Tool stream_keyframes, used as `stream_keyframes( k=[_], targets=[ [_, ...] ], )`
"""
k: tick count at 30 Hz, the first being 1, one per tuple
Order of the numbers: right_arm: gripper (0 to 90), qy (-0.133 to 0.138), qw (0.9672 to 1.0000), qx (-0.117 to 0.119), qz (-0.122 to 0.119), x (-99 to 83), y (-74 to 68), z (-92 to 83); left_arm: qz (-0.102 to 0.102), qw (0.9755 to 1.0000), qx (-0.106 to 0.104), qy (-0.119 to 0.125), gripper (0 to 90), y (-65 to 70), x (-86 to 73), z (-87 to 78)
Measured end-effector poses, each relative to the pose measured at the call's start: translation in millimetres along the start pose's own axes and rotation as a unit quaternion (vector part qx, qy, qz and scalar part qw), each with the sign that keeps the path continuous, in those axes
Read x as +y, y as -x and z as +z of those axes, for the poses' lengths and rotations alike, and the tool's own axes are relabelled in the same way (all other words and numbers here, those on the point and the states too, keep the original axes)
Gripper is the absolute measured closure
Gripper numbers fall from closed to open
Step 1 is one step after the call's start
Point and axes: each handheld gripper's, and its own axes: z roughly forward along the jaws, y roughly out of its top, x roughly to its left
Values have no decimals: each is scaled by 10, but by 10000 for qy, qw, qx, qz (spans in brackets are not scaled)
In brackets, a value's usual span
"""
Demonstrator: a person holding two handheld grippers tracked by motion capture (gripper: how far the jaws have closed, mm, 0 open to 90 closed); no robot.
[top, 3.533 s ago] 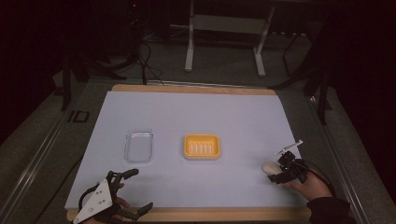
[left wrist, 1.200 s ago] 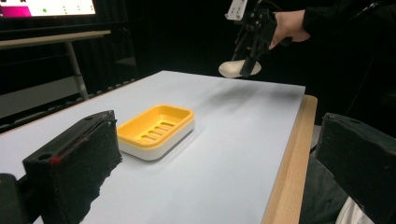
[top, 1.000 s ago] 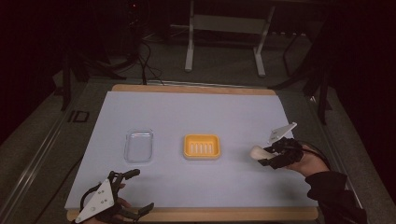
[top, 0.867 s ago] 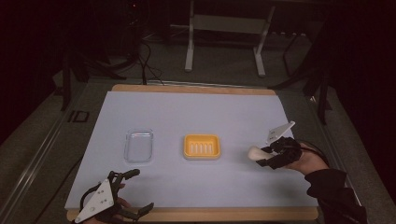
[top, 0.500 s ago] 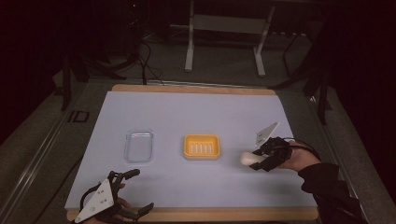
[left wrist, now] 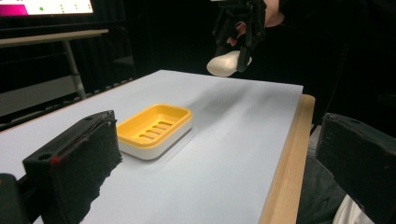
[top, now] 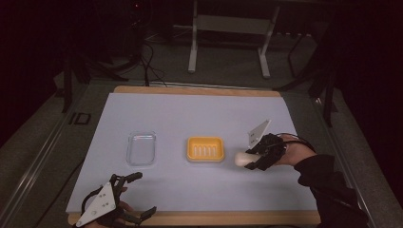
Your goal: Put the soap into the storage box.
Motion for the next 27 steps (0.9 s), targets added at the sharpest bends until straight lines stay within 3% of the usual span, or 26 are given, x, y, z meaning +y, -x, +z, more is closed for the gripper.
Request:
stream_keyframes(
  k=[14,27],
  targets=[
    [494,-45,9991,26,-419,258,53,-5,-23,10000,-6,9,1,-1,-1,1],
    [493,0,9981,144,-605,519,164,79,-44,10000,-11,32,1,-8,-1,-4]
  ],
)
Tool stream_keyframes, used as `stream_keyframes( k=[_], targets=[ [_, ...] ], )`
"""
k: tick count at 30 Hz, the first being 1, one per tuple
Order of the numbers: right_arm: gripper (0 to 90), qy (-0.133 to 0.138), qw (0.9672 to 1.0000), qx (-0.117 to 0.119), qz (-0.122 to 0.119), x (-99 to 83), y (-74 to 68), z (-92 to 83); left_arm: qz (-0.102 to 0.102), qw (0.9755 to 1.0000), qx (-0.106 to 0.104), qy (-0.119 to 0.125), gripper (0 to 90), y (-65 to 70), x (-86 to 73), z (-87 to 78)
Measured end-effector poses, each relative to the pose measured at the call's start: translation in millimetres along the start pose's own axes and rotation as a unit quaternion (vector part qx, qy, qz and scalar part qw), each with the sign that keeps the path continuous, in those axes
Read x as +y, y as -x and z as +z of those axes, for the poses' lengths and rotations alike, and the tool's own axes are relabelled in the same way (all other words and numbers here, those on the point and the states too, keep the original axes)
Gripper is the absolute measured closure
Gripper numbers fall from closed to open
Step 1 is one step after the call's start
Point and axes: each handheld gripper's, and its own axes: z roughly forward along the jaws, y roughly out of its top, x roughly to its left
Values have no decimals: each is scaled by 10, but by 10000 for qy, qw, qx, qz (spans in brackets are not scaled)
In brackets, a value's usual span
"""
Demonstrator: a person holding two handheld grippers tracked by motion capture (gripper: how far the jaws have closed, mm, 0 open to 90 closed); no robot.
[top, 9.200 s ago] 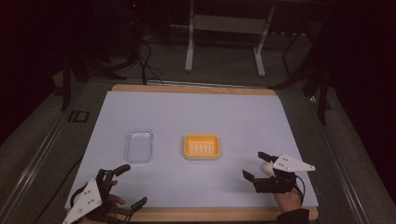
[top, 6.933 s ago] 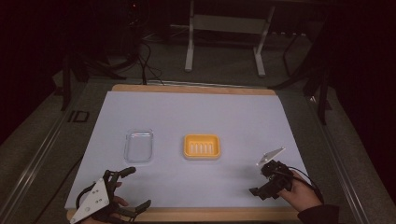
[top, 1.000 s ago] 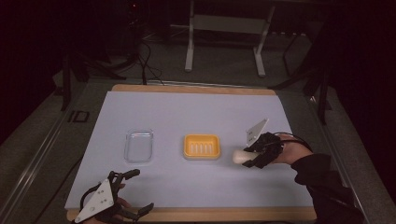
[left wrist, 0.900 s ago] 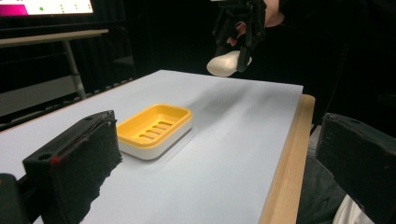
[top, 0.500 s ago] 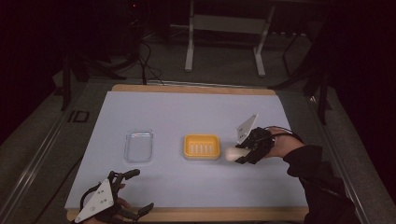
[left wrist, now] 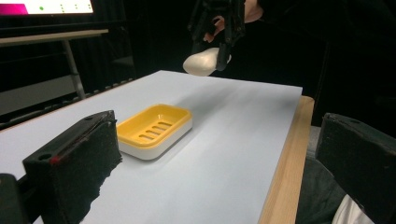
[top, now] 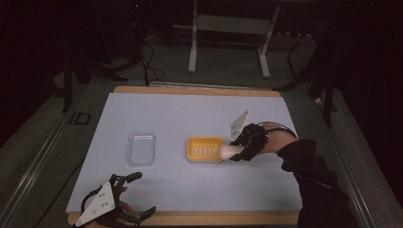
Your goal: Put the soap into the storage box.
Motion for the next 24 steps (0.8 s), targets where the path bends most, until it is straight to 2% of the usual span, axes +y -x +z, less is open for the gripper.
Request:
stream_keyframes(
  k=[10,16,24],
  targets=[
    [494,62,9997,-40,-245,163,115,72,6,10000,-15,2,1,4,1,-4],
    [493,175,9992,4,-357,256,170,131,7,10000,-14,2,1,3,1,-10],
    [493,170,9988,120,-448,337,205,240,-1,10000,-14,2,0,5,1,-16]
  ],
)
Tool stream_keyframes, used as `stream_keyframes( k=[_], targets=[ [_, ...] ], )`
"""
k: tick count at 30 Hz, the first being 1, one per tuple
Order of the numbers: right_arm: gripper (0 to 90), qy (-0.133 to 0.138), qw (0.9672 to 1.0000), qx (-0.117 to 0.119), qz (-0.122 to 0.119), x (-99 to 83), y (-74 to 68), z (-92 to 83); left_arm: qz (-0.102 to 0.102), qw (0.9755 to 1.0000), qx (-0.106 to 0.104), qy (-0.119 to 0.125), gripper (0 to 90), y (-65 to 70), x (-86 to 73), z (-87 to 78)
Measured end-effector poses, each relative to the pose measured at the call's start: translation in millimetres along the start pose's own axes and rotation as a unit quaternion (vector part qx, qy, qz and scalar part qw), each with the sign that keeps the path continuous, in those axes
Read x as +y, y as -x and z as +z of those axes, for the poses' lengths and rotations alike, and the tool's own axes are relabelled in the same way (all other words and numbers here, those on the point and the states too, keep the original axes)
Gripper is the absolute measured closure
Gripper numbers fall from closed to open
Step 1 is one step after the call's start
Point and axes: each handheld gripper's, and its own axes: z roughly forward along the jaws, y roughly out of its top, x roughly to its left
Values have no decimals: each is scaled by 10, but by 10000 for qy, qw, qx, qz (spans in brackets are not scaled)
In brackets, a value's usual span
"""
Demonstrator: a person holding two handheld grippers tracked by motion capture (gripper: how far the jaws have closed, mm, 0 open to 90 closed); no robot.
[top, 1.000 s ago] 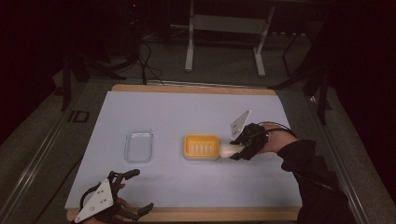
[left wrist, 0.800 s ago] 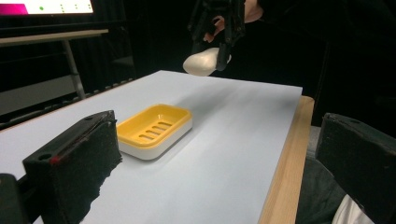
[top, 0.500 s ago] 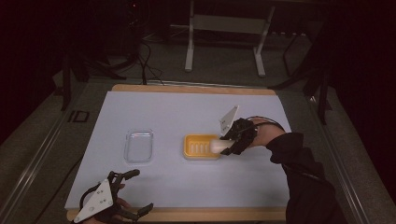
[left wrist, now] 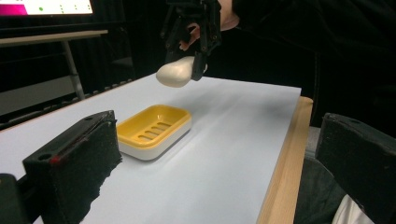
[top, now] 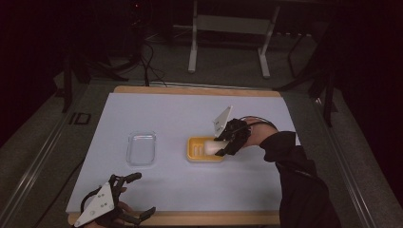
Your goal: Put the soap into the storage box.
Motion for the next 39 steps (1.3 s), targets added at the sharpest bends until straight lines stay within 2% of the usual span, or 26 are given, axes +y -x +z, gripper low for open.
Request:
stream_keyframes(
  k=[5,9,18,21,24,26,35,39],
  targets=[
    [494,-18,9998,136,-113,51,28,81,-26,10000,-2,1,1,-2,-3,0],
    [493,18,9998,155,-155,84,68,150,-24,10000,0,5,1,-3,-3,-3],
    [493,321,9993,114,-172,73,170,289,-28,10000,-19,3,1,-2,-4,-8],
    [493,486,9987,107,-90,43,213,351,-34,10000,-26,6,1,-1,-4,-8],
    [493,500,9987,95,26,5,270,424,-37,10000,-31,-5,1,-2,-6,-6],
    [493,503,9986,175,56,-4,286,473,-48,10000,-39,-1,1,-4,-7,-6],
    [493,612,9980,71,116,-61,394,691,-59,10000,-60,18,0,-4,-6,-9],
    [493,531,9984,94,184,-105,423,778,-66,9999,-73,22,1,-3,-6,-11]
  ],
)
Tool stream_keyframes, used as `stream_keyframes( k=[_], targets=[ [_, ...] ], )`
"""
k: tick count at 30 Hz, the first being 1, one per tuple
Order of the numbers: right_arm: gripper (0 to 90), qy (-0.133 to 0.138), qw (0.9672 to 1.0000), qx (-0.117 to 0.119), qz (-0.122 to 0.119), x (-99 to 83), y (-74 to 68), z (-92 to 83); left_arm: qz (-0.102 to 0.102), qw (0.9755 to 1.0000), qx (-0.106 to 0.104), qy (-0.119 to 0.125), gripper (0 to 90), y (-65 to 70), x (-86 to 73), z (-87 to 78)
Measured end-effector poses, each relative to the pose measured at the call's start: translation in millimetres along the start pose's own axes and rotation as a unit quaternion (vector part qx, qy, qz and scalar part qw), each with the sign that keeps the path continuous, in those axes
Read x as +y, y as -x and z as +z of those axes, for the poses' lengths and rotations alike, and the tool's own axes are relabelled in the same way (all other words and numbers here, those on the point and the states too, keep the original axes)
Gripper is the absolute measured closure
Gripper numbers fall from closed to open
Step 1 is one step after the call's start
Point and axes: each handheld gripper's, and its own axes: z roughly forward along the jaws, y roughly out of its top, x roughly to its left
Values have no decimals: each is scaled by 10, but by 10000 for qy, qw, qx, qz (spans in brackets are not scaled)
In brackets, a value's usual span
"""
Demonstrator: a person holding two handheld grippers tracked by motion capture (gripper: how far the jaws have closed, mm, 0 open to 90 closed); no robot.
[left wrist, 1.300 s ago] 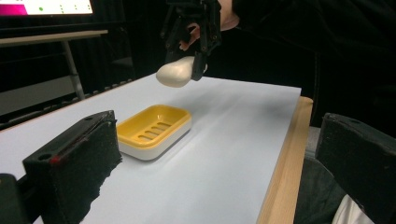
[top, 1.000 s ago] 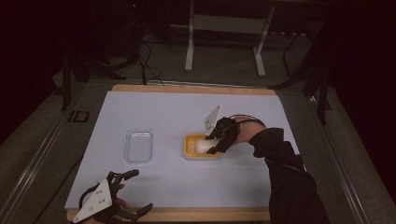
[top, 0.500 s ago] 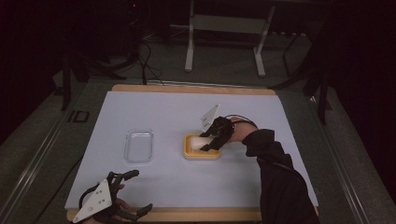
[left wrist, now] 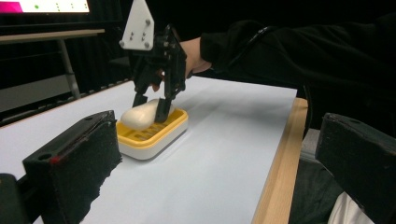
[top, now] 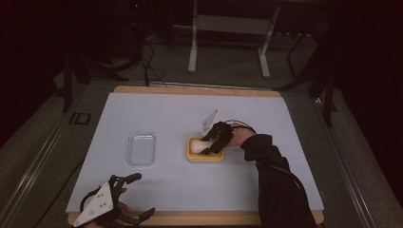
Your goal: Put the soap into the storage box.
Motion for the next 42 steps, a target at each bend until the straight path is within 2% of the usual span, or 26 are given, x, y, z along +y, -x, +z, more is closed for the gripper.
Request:
stream_keyframes(
  k=[2,8,10,13,21,28,31,33,36,38,40,42],
  targets=[
    [493,-100,9999,-43,90,-27,18,46,-1,10000,-9,-7,0,1,0,3],
    [492,-468,9989,-58,59,-48,16,192,-2,10000,-6,-29,1,-1,-4,8],
    [490,-434,9990,-44,134,-51,25,201,-11,10000,0,-34,0,-5,-6,8],
    [476,-489,9988,-63,75,-36,10,195,-19,10000,8,-33,1,-10,-7,9],
    [453,-368,9992,-121,131,44,1,-41,-10,10000,2,-41,1,-7,-7,7],
    [416,-331,9989,-242,247,39,-80,-228,11,10000,14,-69,0,-4,-9,13],
    [378,-308,9984,-316,348,33,-125,-303,3,10000,20,-73,1,-6,-9,17],
    [358,-282,9974,-437,501,19,-151,-341,-1,10000,22,-72,1,-5,-8,17],
    [266,-349,9956,-600,634,4,-215,-372,-2,10000,28,-68,1,-3,-8,15],
    [191,-367,9939,-669,796,-5,-250,-386,-6,10000,26,-74,1,-5,-9,18],
    [162,-378,9917,-744,982,-19,-276,-407,-6,10000,20,-77,0,-7,-8,21],
    [126,-301,9890,-697,1267,-45,-288,-445,5,10000,24,-89,1,-4,-9,22]
  ],
)
